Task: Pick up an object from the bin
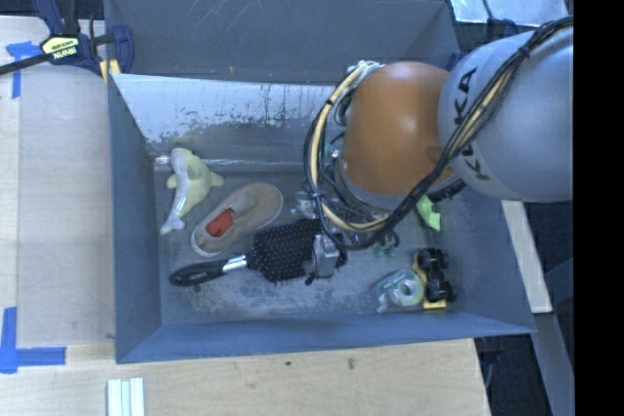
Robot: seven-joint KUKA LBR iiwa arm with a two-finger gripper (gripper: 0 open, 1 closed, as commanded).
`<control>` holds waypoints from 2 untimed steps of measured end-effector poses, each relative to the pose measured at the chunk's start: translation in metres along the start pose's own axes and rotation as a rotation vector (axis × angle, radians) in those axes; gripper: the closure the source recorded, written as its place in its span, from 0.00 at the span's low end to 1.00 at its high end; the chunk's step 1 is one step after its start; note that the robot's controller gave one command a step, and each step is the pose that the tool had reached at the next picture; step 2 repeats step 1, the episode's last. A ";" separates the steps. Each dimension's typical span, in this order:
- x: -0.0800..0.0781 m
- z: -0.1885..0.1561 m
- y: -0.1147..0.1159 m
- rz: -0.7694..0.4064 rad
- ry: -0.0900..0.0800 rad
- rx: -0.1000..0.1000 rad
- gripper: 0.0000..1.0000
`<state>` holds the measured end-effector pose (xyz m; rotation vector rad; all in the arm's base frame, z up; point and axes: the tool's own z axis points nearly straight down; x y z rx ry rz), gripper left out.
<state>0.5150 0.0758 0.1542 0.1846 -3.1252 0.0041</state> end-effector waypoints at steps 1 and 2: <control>-0.005 0.005 -0.002 0.013 -0.033 -0.001 1.00; -0.005 0.005 -0.002 0.013 -0.033 -0.001 1.00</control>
Offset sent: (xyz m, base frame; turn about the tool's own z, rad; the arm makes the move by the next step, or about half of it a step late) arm -0.0057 -0.0016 0.0832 0.0243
